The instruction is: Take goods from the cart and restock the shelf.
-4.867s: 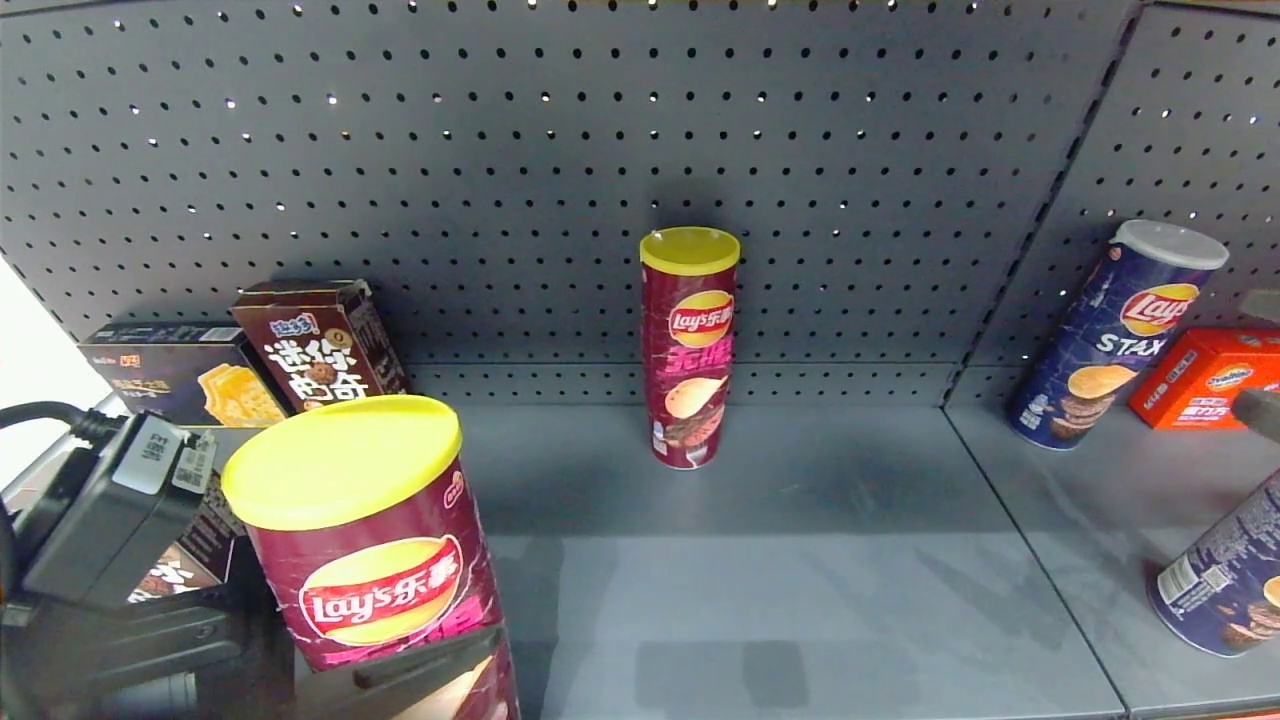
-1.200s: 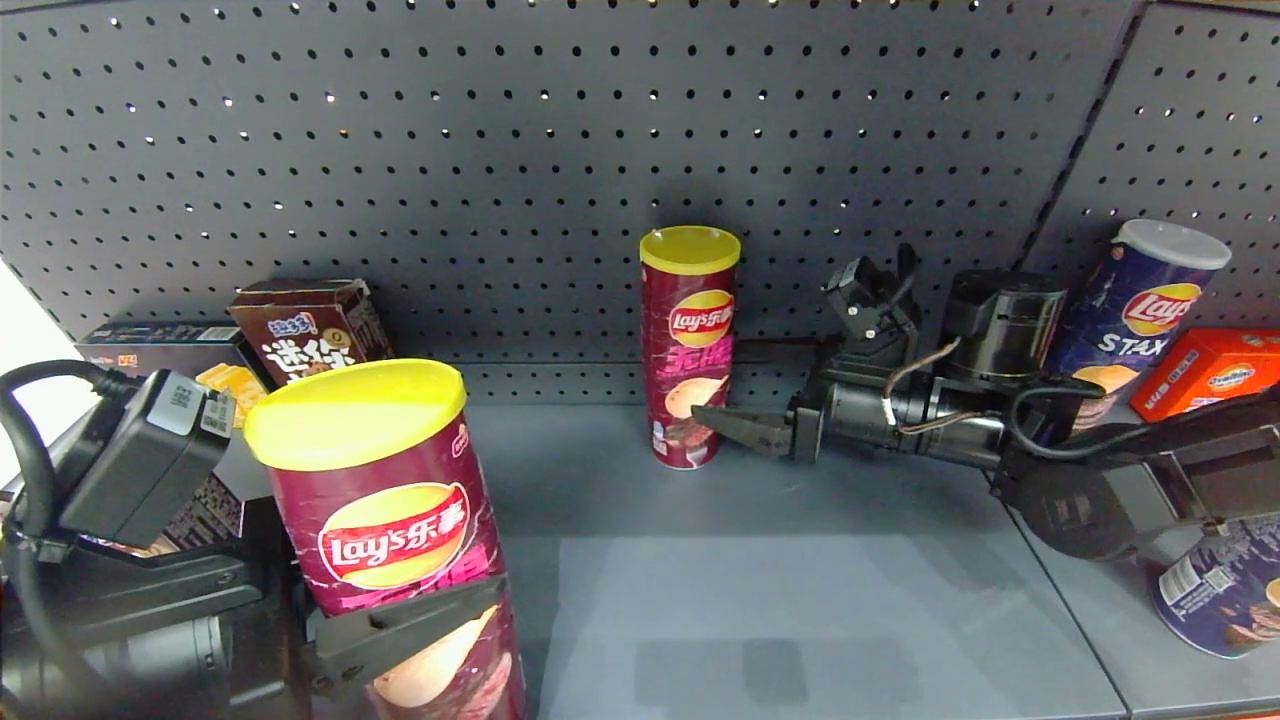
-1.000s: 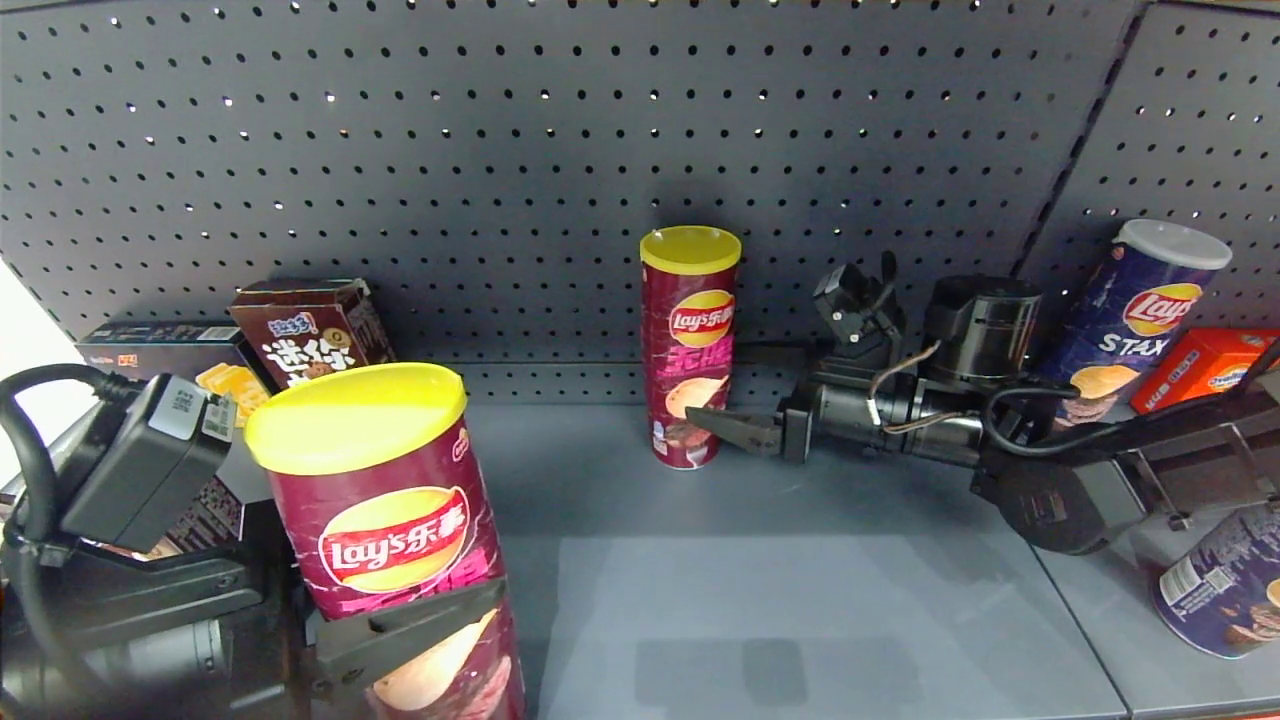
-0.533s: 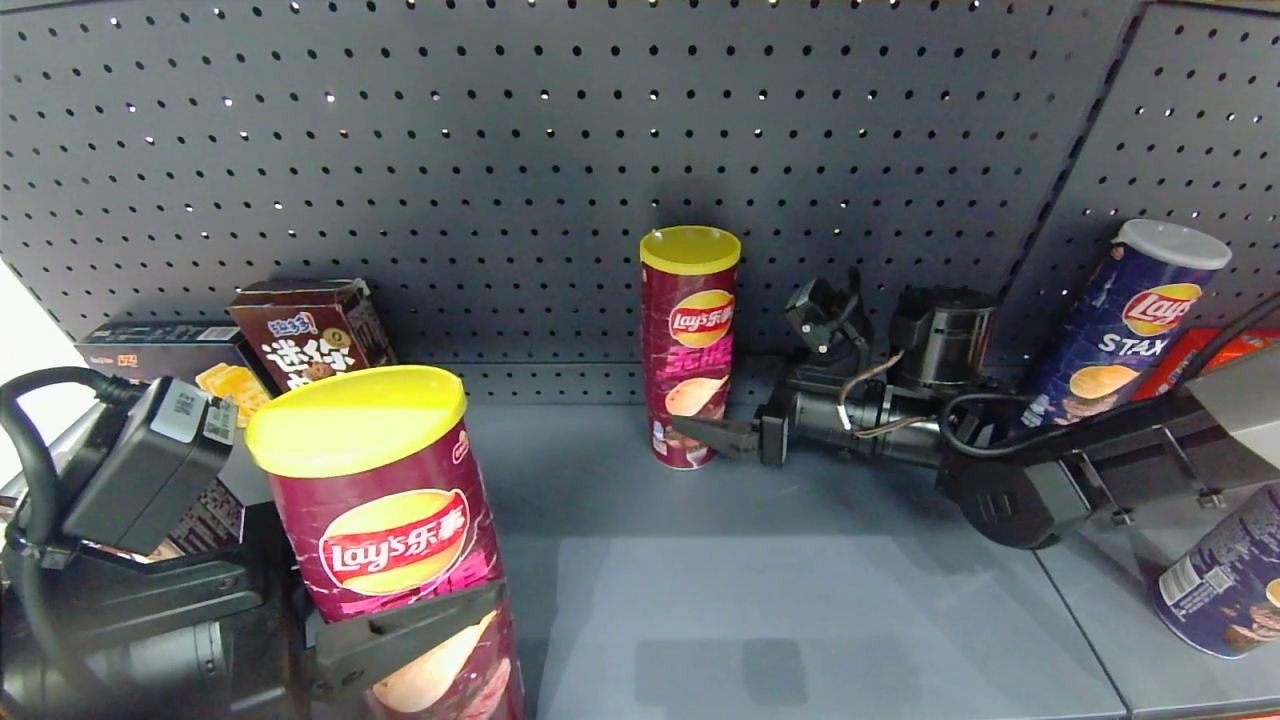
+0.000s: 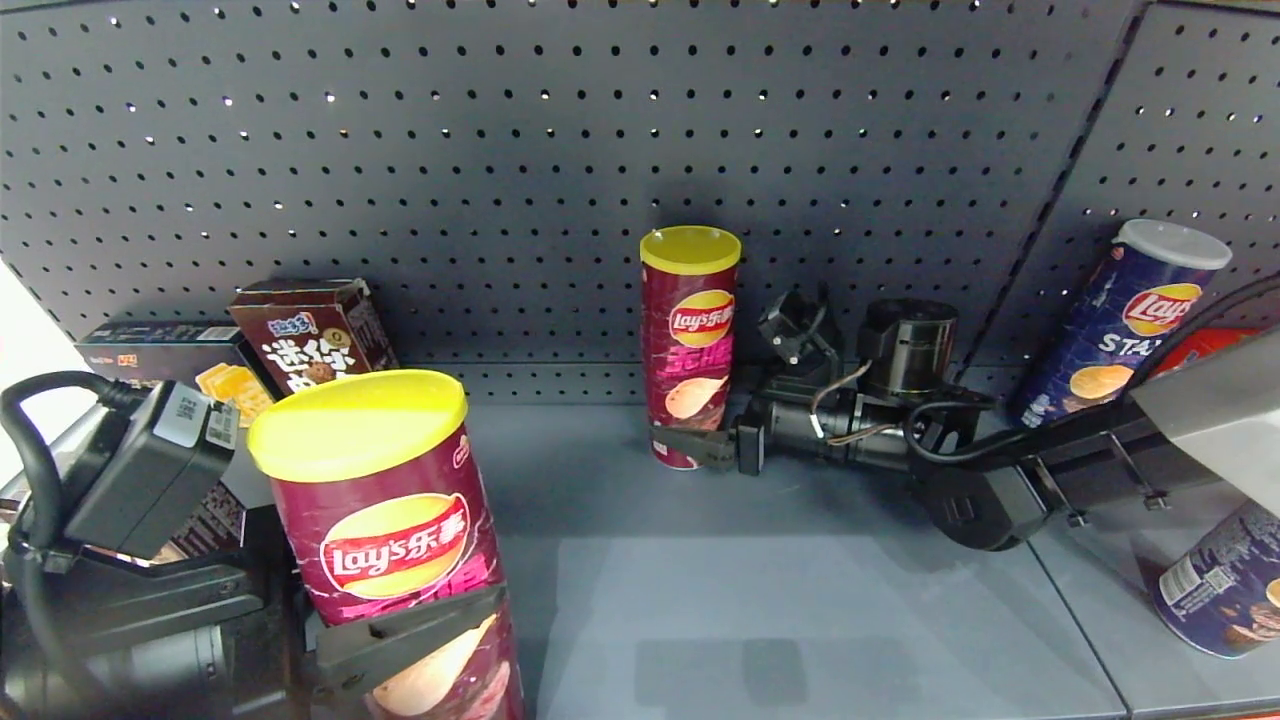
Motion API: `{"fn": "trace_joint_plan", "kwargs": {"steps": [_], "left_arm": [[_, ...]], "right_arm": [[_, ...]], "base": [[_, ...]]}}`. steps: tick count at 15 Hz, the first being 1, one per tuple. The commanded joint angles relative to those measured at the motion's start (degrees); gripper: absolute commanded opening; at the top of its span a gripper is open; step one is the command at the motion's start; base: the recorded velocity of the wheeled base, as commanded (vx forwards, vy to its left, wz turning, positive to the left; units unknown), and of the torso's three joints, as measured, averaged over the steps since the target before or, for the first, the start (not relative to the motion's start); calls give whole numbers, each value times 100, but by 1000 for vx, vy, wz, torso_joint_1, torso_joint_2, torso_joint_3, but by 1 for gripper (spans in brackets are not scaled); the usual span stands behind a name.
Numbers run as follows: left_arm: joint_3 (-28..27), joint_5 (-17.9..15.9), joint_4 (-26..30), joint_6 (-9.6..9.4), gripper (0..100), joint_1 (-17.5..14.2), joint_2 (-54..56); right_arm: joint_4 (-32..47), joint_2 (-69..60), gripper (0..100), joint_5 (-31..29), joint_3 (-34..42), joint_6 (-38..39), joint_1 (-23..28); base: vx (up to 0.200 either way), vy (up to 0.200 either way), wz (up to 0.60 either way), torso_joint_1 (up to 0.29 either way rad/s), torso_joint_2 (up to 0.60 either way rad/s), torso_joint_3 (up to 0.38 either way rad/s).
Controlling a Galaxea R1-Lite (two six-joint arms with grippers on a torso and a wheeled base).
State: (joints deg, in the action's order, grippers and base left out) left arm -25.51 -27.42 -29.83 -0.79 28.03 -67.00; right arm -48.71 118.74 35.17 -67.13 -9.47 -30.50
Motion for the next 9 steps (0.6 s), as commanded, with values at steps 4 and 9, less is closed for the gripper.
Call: {"fn": "trace_joint_plan", "kwargs": {"steps": [4,9], "left_arm": [[-6,-1,4,0,0,1,3],[-6,-1,4,0,0,1,-6]], "right_arm": [[-42,150,0,-19,-89,16,-26],[-86,-123,0,-28,280,-2,-17]], "base": [[0,0,0,0,0,0],[0,0,0,0,0,0]]}}
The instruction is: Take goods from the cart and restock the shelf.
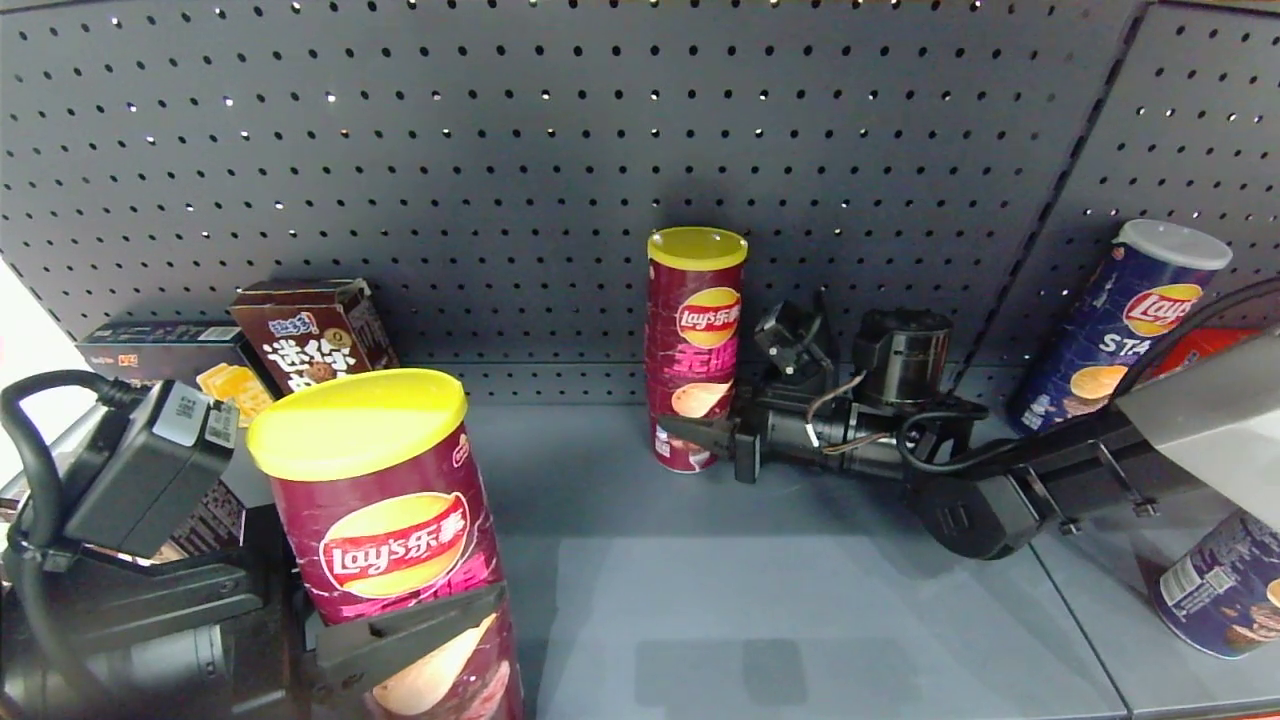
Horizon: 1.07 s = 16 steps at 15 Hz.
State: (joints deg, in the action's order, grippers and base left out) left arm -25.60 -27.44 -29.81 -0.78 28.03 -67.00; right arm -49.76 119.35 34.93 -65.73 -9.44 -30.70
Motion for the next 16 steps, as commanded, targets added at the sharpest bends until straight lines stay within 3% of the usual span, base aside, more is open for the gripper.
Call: {"fn": "trace_joint_plan", "kwargs": {"steps": [1,7,13,16], "left_arm": [[2,2,1,-1,0,1,-6],[11,2,-8,-1,0,1,-6],[-85,2,-8,-54,0,1,-6],[-59,2,-8,-150,0,1,11]], "right_arm": [[19,-324,0,-3,289,-6,-15],[-34,-1230,0,-425,1177,-14,-349],[-306,-2196,0,-1207,2363,-14,-1307],[-526,-2355,0,-1401,2741,-6,-1413]], "base": [[0,0,0,0,0,0],[0,0,0,0,0,0],[0,0,0,0,0,0],[0,0,0,0,0,0]]}}
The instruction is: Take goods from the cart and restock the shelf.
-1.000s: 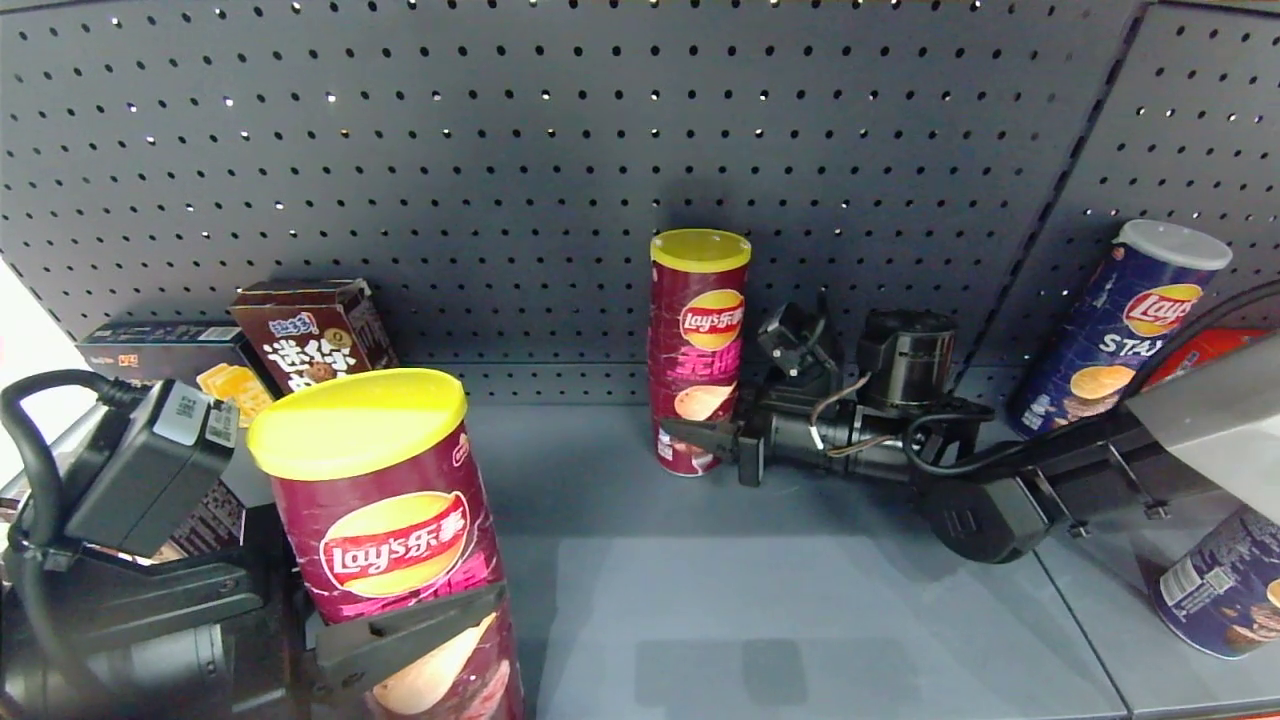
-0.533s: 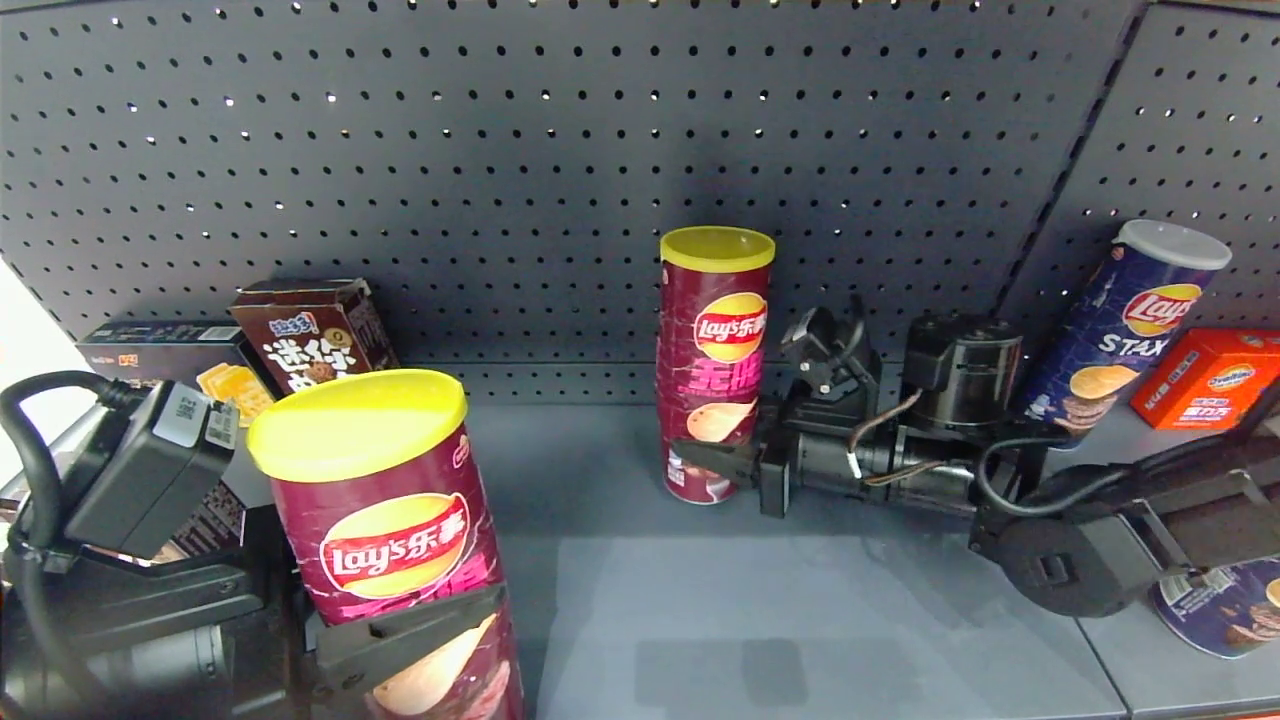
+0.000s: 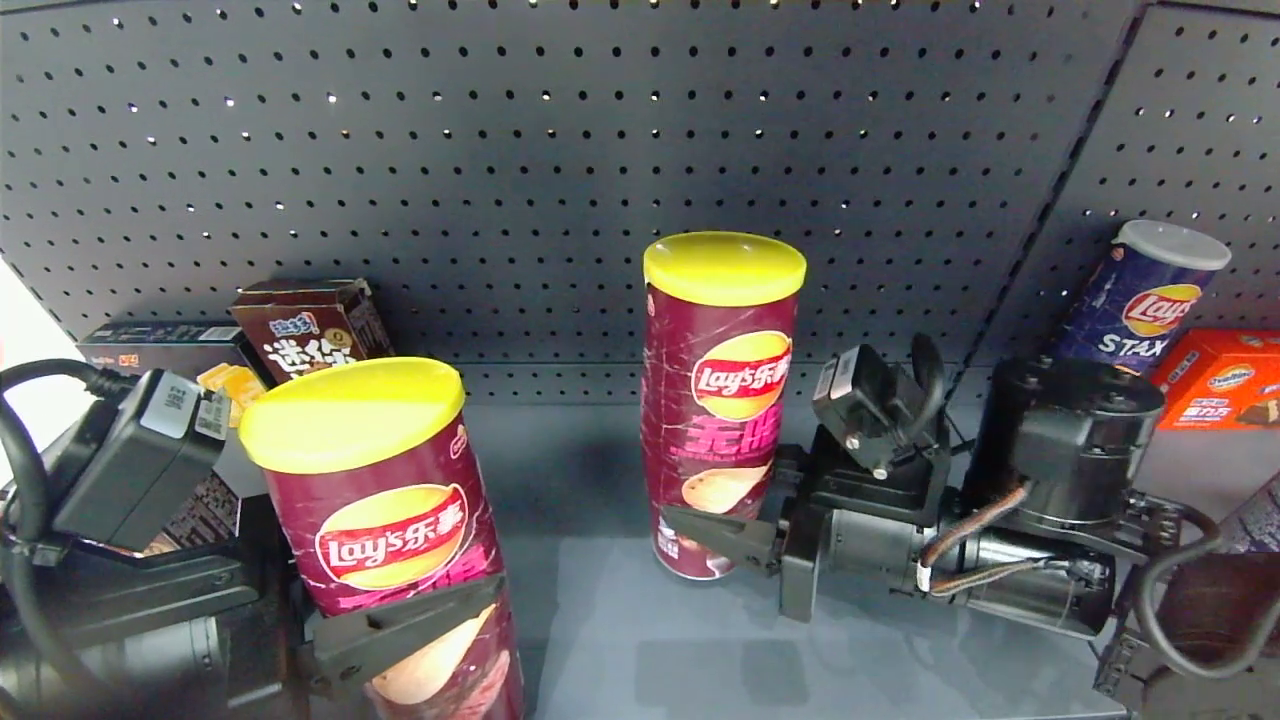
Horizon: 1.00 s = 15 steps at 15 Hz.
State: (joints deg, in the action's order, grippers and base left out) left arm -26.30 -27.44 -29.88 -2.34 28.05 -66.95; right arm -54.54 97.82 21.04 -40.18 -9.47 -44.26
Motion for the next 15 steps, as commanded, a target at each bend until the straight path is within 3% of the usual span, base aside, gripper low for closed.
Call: {"fn": "trace_joint_plan", "kwargs": {"steps": [1,6,15], "left_arm": [[2,2,0,-47,0,-1,7],[-7,19,0,-56,0,-1,-2],[10,99,8,-56,0,-1,-20]], "right_arm": [[-197,-210,0,-21,335,-2,-56],[-830,-290,0,-241,1012,16,-91],[-1217,-527,0,-566,2049,77,-460]], "base": [[0,0,0,0,0,0],[0,0,0,0,0,0],[0,0,0,0,0,0]]}}
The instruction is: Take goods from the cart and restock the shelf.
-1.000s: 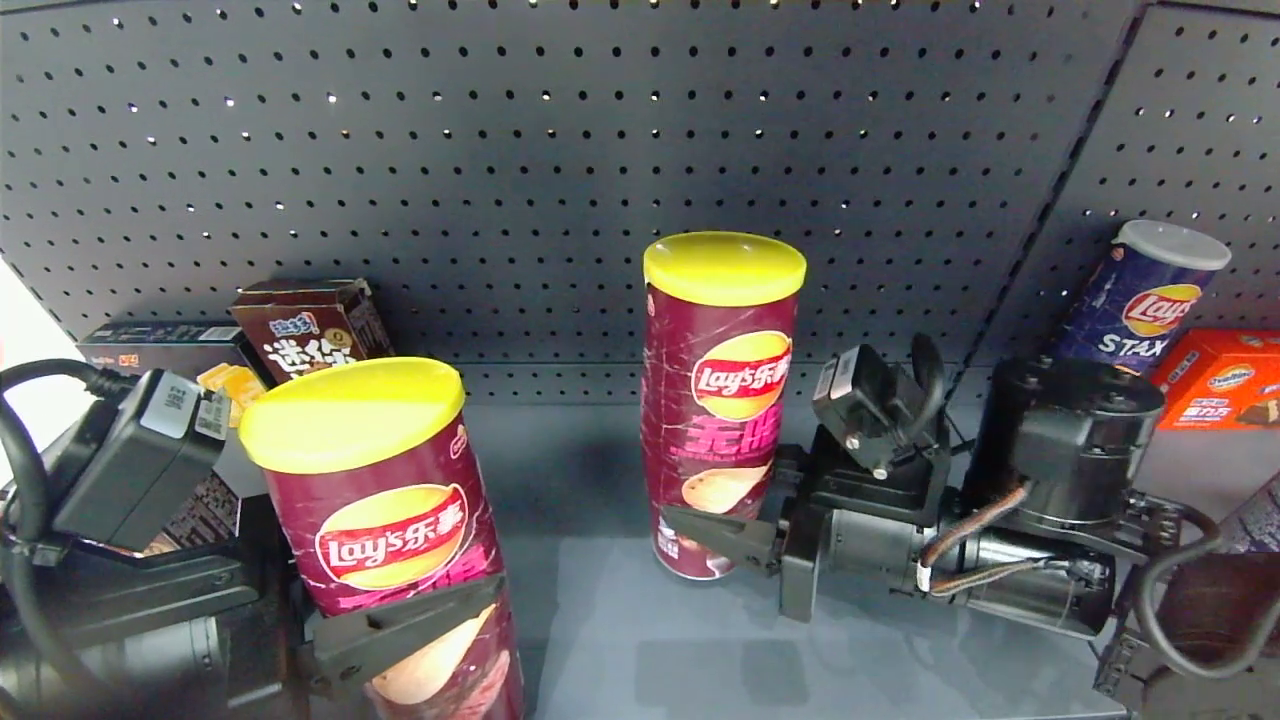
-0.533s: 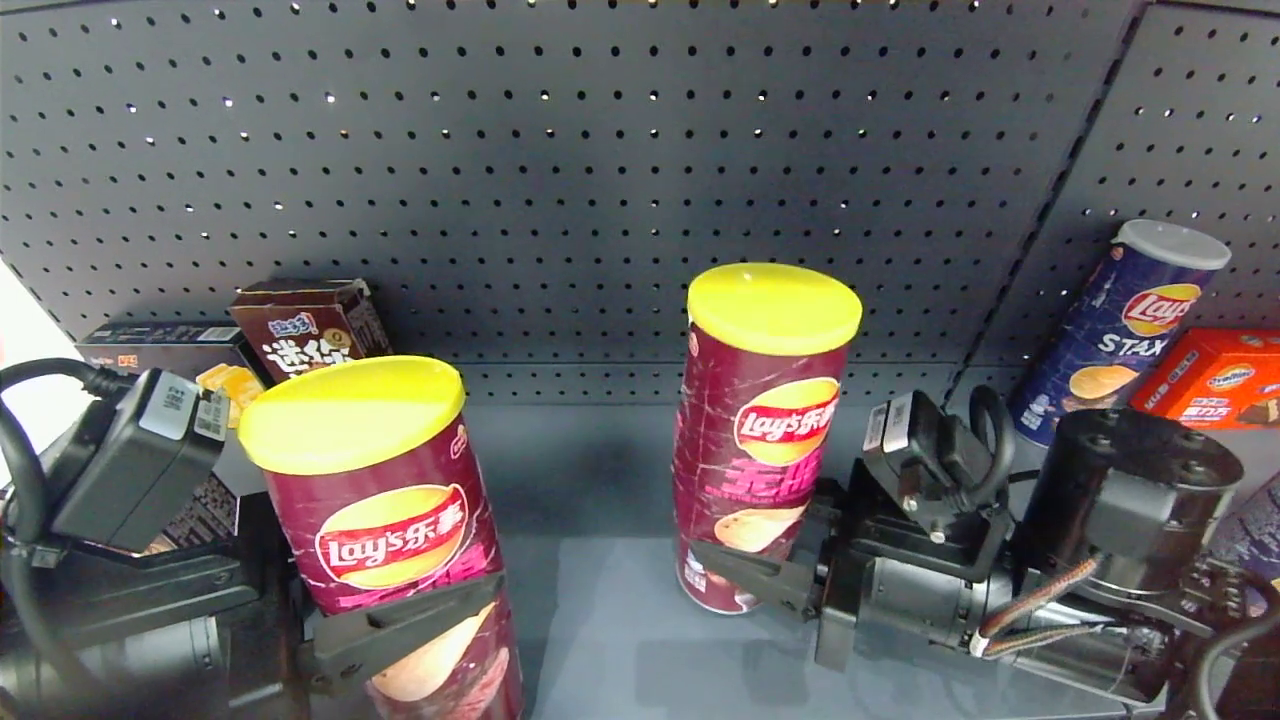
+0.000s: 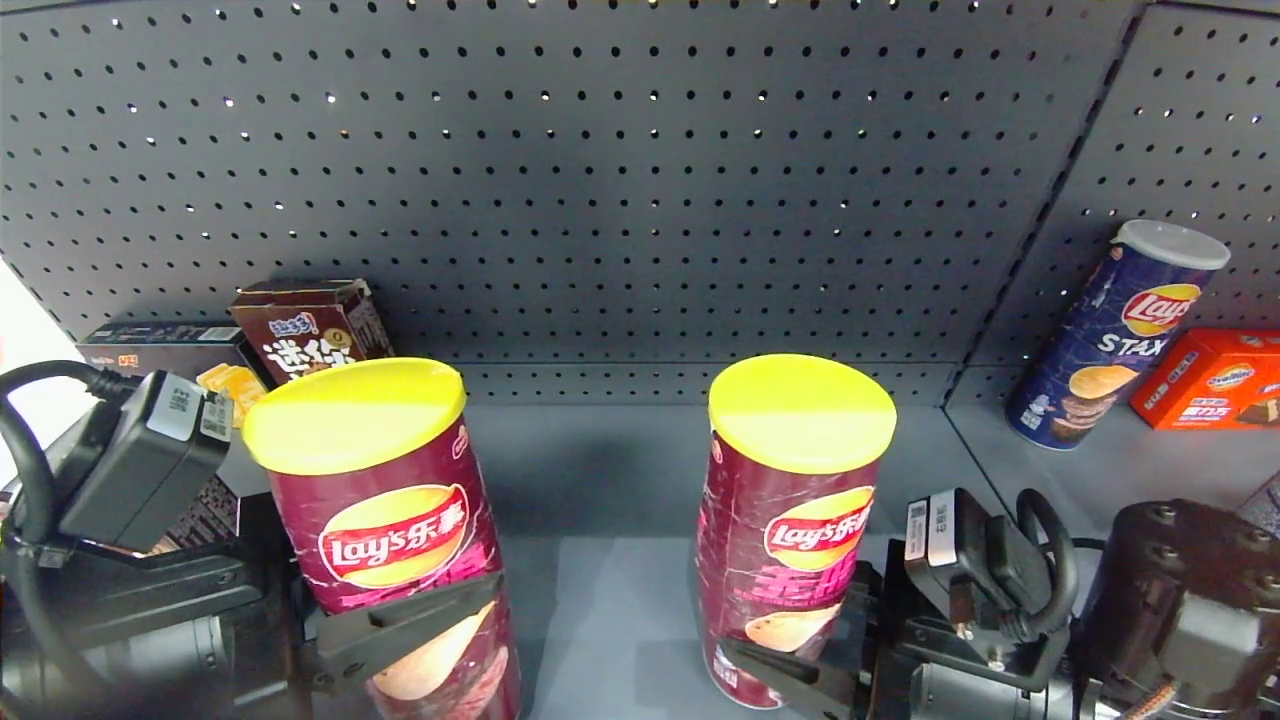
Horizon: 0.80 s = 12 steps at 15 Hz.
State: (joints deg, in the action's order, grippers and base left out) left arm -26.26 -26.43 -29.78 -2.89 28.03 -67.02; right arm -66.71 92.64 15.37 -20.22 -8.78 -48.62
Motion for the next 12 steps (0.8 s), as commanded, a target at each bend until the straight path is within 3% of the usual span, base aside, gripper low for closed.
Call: {"fn": "trace_joint_plan", "kwargs": {"steps": [1,12], "left_arm": [[7,-3,-1,-1,0,1,-21],[51,6,-1,-1,0,1,-118]], "right_arm": [[-9,18,0,1,54,-1,-25],[-492,510,0,-245,36,52,-25]], "base": [[0,0,0,0,0,0],[0,0,0,0,0,0]]}}
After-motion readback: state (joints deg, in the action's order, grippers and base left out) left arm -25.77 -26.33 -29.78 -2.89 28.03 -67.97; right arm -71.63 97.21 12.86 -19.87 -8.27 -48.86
